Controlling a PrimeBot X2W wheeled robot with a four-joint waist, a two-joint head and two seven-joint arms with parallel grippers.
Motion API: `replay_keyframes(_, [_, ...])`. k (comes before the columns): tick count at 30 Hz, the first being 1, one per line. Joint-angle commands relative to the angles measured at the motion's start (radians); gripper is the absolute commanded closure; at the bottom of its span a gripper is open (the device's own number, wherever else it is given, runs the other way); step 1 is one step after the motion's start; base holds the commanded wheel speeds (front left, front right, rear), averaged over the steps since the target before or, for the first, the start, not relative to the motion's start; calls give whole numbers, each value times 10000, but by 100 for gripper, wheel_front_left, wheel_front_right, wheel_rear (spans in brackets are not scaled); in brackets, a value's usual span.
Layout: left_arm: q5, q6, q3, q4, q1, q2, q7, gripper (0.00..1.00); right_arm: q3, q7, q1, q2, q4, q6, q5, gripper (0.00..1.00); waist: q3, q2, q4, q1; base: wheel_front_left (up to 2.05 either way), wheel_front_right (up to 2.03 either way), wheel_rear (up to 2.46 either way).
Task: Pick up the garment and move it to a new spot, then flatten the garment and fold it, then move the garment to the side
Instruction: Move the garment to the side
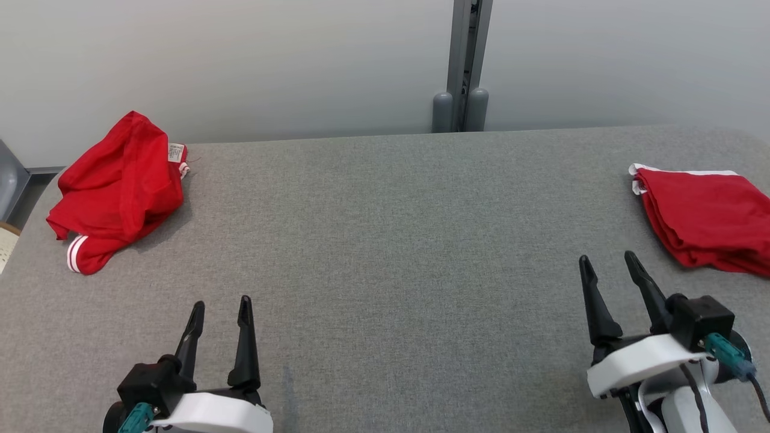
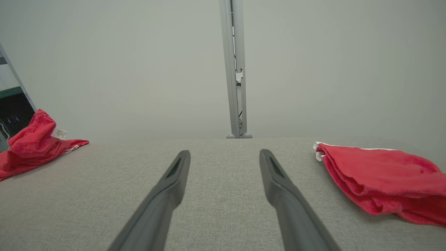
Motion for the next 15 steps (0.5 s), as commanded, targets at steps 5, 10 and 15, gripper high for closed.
replay_keyframes(5, [114,70,-46,-97,235,14,-15,0,-171,195,1007,74,-1242,1,-8,0,-8,0,30,0,0,0,0])
replay_keyframes(10, [111,124,-40,-102,363,-11,-15,0,-108,348,1416,71,-1931,1,428,0,-55,0,0,0,0,0,0])
replay_keyframes(15, [140,154,-66,-91,366,-28,-15,0,-121,487,1505,72,-2156,1,517,0,-92,0,44,0,0,0,0])
